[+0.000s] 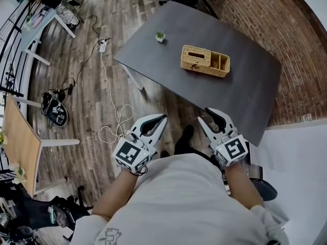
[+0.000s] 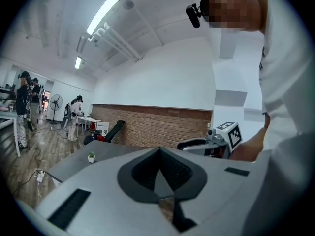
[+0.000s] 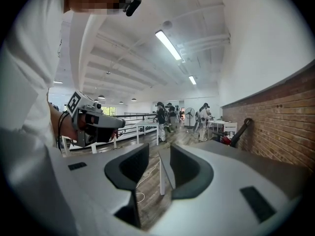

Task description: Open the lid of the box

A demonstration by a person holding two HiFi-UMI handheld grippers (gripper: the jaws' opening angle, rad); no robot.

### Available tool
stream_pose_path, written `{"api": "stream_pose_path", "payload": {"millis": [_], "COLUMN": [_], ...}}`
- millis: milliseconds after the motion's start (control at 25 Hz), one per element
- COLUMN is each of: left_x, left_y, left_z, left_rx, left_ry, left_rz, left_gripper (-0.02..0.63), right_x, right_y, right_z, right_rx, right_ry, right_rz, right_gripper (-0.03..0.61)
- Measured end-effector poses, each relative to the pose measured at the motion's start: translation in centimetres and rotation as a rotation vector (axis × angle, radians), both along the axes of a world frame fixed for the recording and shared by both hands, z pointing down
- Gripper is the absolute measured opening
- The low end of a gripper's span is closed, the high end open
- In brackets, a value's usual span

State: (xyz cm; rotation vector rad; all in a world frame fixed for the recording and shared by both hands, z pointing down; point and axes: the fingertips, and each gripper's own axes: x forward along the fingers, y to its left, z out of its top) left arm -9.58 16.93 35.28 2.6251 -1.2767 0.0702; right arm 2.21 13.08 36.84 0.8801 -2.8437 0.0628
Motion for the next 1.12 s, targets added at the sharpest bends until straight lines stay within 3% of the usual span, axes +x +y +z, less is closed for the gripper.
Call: {"api": "stream_pose_path", "payload": {"millis": [560, 1120], "left_x": [4.0, 10.4], "left_y": [-12.9, -19.4], "left_z": [1.6, 0.8], "left_rx": [-0.048, -0.016], "left_ry": [-0.042, -0.078], "left_rz": [0.009, 0.068], "left_gripper": [0.011, 0.011], "right_x": [2.9, 8.1], "right_y": [-12.7, -17.3], "right_z": [2.1, 1.2], "right_rx": [-0.032, -0.024], "right_ry": [0.015, -0.023], "right_rz": [-0.049, -0.031], "right_gripper": [0.141, 0.141]}}
